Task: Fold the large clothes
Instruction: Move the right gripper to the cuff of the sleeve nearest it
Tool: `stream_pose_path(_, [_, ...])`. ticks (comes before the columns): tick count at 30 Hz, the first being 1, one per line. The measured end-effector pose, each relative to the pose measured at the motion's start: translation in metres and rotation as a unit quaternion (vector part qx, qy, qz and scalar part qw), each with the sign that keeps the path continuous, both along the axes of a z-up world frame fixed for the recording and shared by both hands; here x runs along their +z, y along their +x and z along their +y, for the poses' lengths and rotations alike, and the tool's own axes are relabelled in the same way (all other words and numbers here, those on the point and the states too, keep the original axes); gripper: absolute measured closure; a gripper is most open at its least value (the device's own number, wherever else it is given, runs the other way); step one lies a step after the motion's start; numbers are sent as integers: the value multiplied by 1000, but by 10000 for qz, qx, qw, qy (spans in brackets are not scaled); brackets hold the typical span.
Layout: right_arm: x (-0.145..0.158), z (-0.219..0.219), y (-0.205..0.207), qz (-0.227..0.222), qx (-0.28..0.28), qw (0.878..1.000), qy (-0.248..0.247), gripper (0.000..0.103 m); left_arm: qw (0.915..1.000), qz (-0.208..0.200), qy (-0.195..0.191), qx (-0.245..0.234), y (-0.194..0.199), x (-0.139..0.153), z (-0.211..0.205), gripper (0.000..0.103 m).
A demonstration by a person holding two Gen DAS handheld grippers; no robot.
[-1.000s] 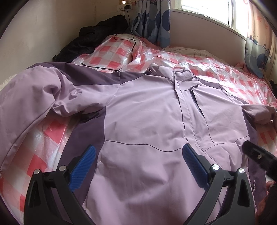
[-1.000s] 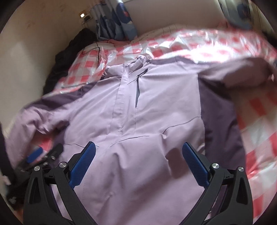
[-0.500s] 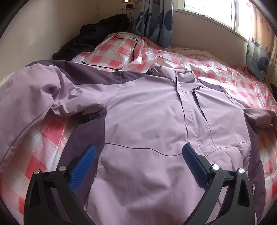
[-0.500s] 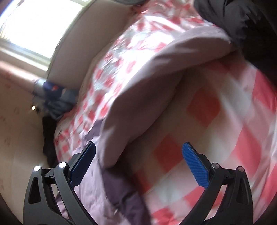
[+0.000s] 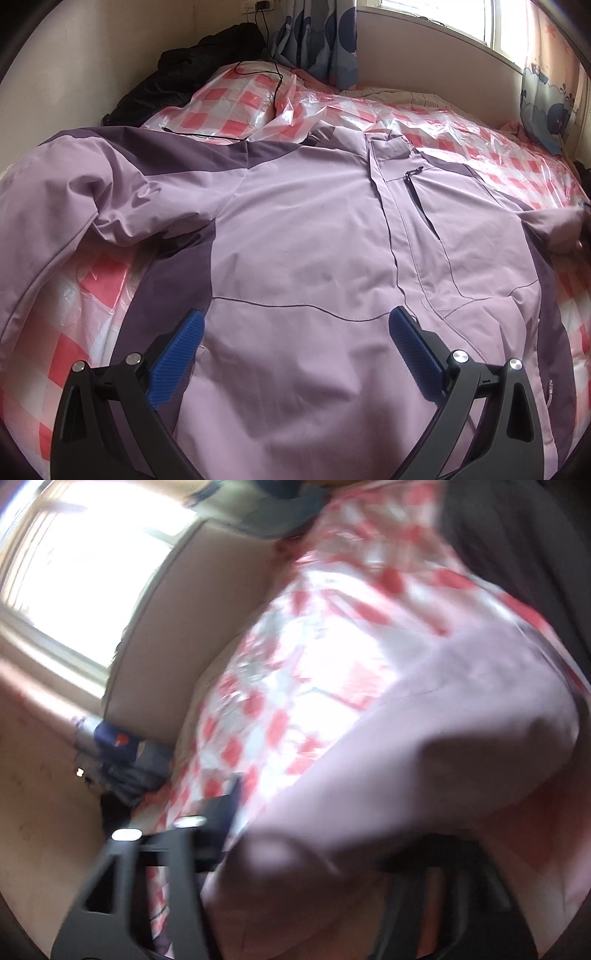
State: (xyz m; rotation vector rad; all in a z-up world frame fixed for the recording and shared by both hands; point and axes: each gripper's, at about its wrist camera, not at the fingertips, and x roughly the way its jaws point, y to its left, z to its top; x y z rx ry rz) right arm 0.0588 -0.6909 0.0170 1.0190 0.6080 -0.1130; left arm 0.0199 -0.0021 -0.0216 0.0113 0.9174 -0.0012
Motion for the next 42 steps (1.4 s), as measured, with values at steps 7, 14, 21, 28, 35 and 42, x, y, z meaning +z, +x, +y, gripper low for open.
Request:
stream_pose_path(7, [149, 58, -24, -1744, 1476, 9512, -2072, 81, 9999, -68, 58, 82, 2, -4, -1, 7])
stream_pose_path(14, [13, -28, -30, 38, 507, 9985, 188, 44, 10000, -22, 59, 64, 3, -7, -1, 7])
stream_pose_path(21, [-43, -56, -34, 298, -377, 9924, 1137, 16, 10000, 38, -76, 46, 4, -9, 1, 7])
stream_pose_path(28, [-30, -53, -22, -47, -338, 9978, 568, 88, 10000, -63, -44, 53, 4, -8, 1, 7])
stream_pose_path(35, [82, -8, -61, -1847, 562, 9769, -920, 90, 9971, -439, -511, 355, -3, 6, 16, 7])
stream_pose_path(42, [-30, -48, -82, 845, -143, 9963, 53, 53, 9979, -220, -540, 264, 2, 1, 16, 7])
